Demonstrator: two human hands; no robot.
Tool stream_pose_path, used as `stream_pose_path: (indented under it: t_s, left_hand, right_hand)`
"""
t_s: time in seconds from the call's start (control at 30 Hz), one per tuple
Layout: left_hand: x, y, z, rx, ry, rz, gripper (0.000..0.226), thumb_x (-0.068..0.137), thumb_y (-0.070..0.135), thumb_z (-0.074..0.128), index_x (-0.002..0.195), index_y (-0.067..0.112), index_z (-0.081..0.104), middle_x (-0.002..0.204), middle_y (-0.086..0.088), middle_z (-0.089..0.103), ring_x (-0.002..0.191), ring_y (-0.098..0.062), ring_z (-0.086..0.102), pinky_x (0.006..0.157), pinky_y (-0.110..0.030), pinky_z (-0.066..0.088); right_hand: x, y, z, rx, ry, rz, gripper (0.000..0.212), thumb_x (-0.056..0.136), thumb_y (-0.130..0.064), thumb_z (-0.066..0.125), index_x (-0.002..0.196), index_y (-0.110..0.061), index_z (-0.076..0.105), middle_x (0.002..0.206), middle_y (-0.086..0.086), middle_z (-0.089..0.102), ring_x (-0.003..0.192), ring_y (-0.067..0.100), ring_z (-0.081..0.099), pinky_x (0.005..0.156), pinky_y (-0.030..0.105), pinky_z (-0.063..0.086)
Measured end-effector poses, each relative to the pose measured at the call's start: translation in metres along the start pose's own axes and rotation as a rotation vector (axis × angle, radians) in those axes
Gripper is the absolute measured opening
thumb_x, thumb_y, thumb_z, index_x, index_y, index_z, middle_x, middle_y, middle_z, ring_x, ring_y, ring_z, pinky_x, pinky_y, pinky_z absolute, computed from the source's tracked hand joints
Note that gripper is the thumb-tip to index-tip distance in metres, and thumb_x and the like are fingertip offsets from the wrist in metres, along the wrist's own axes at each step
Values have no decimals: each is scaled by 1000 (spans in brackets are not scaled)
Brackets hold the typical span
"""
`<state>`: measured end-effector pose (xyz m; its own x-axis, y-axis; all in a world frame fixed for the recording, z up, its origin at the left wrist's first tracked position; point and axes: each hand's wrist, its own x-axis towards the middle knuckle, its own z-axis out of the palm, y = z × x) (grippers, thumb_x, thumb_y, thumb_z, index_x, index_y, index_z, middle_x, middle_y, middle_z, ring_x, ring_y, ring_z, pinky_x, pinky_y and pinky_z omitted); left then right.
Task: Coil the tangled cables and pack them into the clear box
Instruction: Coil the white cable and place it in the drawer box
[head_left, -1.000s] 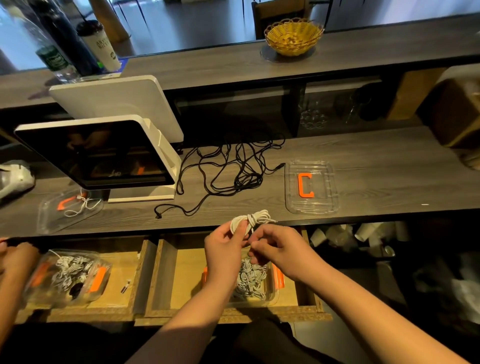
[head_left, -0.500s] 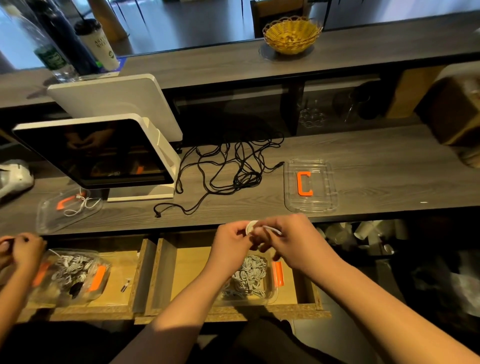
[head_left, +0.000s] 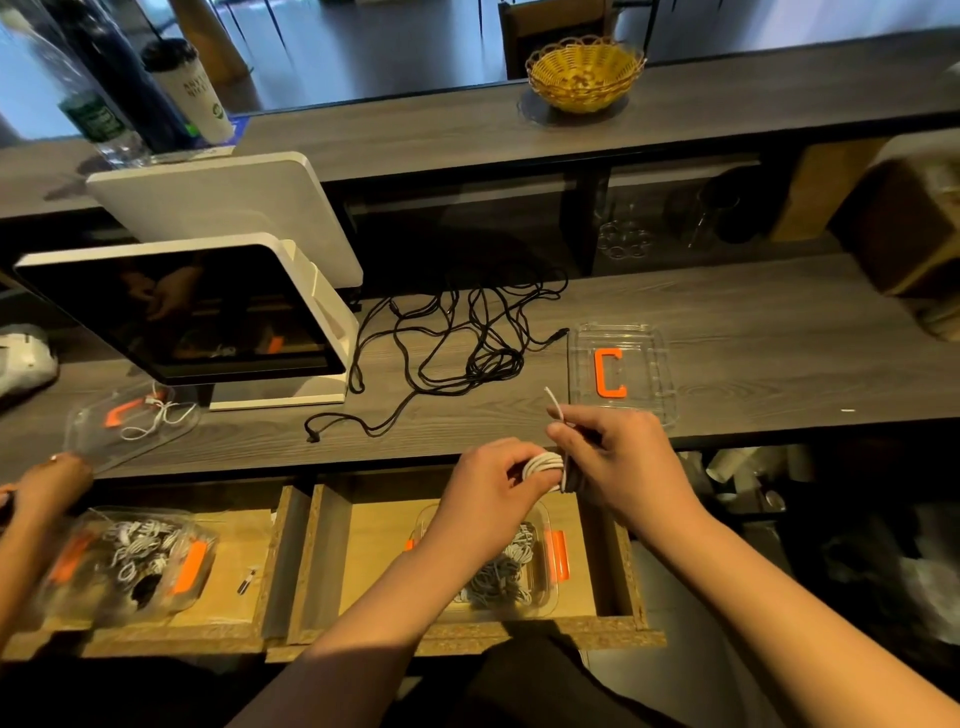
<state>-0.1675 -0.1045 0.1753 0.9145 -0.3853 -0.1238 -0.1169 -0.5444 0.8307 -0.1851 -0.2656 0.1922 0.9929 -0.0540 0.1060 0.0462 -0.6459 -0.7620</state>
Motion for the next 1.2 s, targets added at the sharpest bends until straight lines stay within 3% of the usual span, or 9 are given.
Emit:
stream_pose_path:
  t_s: [0.13, 0.27, 0.33, 0.43, 0.6, 0.77, 0.93, 1.1, 1.2]
  left_hand:
    - [-1, 1, 2, -23, 5, 33, 12, 91, 26, 71, 102, 27, 76, 87, 14, 69, 82, 2, 61, 71, -15, 45]
    - [-4, 0, 2, -106, 96, 37, 14, 88, 19, 75, 99, 28, 77, 83, 19, 72, 79, 5, 65, 70, -11, 48]
    - [-3, -2, 0, -81, 111, 47, 12, 88, 19, 75, 96, 28, 77, 81, 20, 71, 77, 5, 64, 68, -10, 46]
    - [4, -6, 0, 4, 133, 71, 9, 86, 14, 76, 91, 22, 76, 89, 15, 64, 85, 0, 60, 71, -12, 44]
    - [8, -15, -7, 7, 103, 27, 12, 82, 11, 78, 85, 23, 75, 88, 13, 61, 84, -2, 58, 70, -11, 42]
    - [6, -18, -11, -153, 70, -140, 16, 82, 15, 80, 85, 30, 75, 78, 10, 72, 72, 2, 63, 66, -17, 49]
    - [8, -15, -19, -491, 81, -298, 14, 82, 4, 78, 94, 10, 74, 81, -6, 76, 71, -11, 71, 66, -20, 56]
    - [7, -19, -18, -740, 105, -514, 21, 85, 4, 74, 104, 8, 70, 88, -12, 76, 72, -18, 68, 70, -30, 53]
    - [11, -17, -22, -745, 107, -500, 26, 83, 9, 78, 107, 9, 69, 92, -12, 77, 88, -34, 73, 85, -45, 57]
  right_hand:
    - [4, 4, 0, 2, -48, 4, 19, 98, -21, 57, 107, -16, 73, 76, -2, 70, 72, 14, 66, 72, 43, 55]
    - [11, 2, 1, 18, -71, 36, 35, 97, -16, 59, 129, -30, 63, 82, -14, 66, 71, -1, 60, 67, 15, 49]
    - [16, 1, 1, -23, -135, 78, 36, 98, -13, 57, 129, -30, 63, 101, -9, 71, 78, -3, 61, 70, 9, 47]
    - [22, 1, 0, -253, -316, 73, 35, 101, -14, 50, 129, -27, 64, 115, -2, 72, 95, 7, 67, 80, 17, 51]
    - [27, 0, 2, -300, -497, 9, 32, 102, -18, 48, 122, -34, 67, 92, -4, 75, 78, 5, 69, 77, 29, 58]
    - [31, -1, 8, -240, -415, -11, 18, 99, -22, 56, 114, -26, 63, 101, -6, 71, 92, 9, 67, 82, 31, 56]
    - [30, 2, 13, 123, -252, 112, 15, 89, -37, 64, 91, -23, 68, 79, -1, 72, 70, 14, 70, 68, 43, 59]
    - [18, 10, 26, 239, -363, 172, 52, 80, -52, 68, 126, -26, 64, 110, -10, 70, 100, 3, 66, 90, 36, 57]
    - [18, 12, 27, 379, -406, 236, 52, 83, -27, 77, 131, -20, 59, 111, -1, 68, 91, 14, 70, 73, 31, 61]
